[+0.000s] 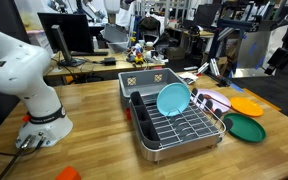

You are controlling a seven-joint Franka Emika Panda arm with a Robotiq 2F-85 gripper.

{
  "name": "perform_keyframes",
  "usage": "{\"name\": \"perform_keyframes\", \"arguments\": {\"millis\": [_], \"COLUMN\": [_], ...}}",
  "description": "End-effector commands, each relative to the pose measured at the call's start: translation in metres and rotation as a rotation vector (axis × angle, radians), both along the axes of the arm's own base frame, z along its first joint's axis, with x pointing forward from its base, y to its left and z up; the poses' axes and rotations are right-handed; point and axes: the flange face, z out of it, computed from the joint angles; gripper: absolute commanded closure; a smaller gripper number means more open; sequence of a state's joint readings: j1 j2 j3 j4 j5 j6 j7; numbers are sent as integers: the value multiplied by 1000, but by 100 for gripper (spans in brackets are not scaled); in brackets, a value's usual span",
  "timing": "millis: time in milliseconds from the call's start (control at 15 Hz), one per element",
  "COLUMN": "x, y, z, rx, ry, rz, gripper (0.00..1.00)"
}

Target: Move the wooden spoon to the yellow plate

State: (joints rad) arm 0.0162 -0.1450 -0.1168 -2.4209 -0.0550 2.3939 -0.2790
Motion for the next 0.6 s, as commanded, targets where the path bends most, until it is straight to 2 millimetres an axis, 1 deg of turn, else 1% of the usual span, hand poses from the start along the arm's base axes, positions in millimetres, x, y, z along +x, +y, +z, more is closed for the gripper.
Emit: {"name": "perform_keyframes", "arguments": {"millis": [0,133,267,467,533], "x": [14,23,34,54,60], "y": [13,22,26,23,23], "z": [-22,-42,-60,-85,-92], "rx": [6,6,-18,-49,-34], "ry": [30,51,51,41,42], "rz": [-21,-25,-26,-36,-39], "gripper": [0,0,0,0,0]}}
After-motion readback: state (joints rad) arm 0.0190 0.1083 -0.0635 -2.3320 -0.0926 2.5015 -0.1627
